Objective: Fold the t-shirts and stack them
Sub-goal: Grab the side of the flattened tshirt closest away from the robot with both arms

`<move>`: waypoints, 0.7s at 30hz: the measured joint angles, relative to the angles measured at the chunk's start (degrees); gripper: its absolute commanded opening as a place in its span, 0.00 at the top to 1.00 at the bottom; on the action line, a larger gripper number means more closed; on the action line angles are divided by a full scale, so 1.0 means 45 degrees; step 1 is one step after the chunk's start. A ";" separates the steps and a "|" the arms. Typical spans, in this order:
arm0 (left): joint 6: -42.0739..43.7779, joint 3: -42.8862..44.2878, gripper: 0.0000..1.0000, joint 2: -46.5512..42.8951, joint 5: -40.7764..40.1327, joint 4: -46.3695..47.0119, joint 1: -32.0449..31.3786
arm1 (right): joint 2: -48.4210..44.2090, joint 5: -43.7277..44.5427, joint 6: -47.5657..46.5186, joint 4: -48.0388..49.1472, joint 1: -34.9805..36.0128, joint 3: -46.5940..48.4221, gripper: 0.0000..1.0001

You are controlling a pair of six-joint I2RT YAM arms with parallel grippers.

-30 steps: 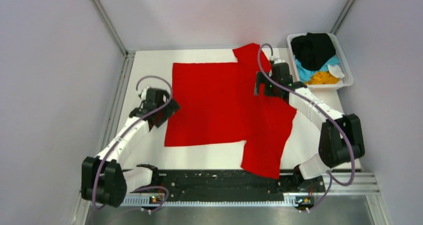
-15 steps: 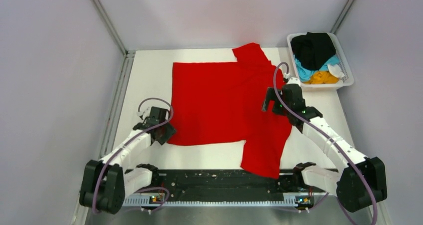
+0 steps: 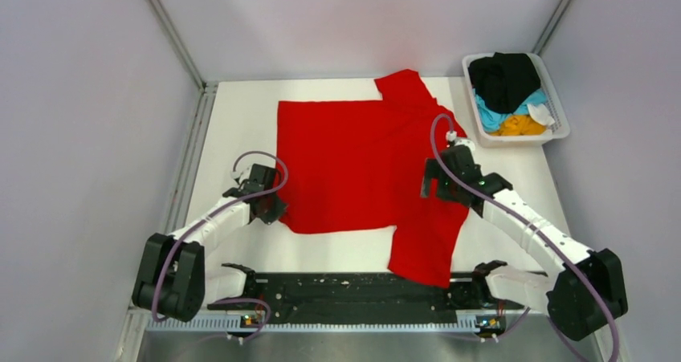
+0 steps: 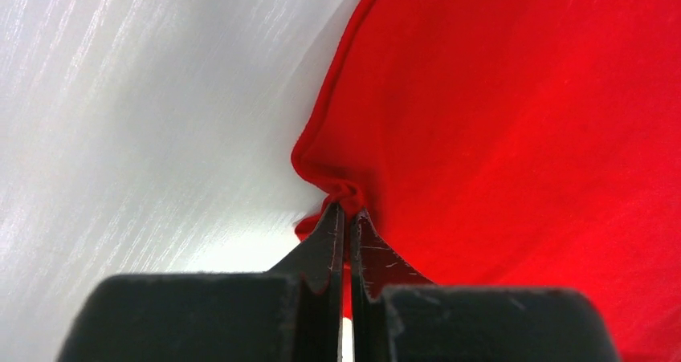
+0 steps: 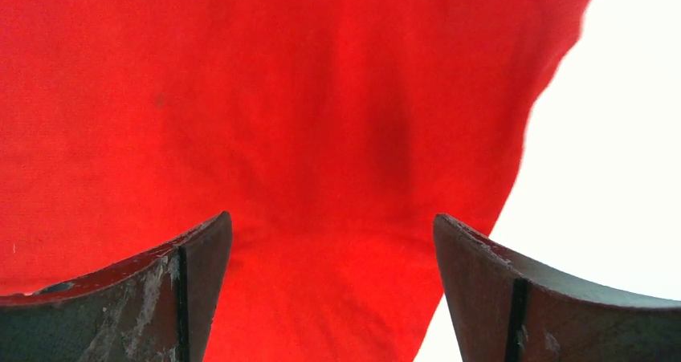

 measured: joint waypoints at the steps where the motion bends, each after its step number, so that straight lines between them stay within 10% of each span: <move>1: 0.0053 0.0005 1.00 -0.0015 0.0005 -0.0053 0.0000 | 0.0005 -0.0010 0.0053 -0.0311 0.0393 0.0068 0.09; 14: 0.0772 0.0189 1.00 -0.0486 -0.0083 -0.1899 -0.0068 | -0.0107 -0.1899 0.2535 -0.4245 0.7587 -0.0520 0.27; 21: 0.0879 0.0189 1.00 -0.0869 -0.0345 -0.2273 -0.0068 | 0.0529 -0.2662 0.3798 -0.4648 0.8306 -0.2157 0.37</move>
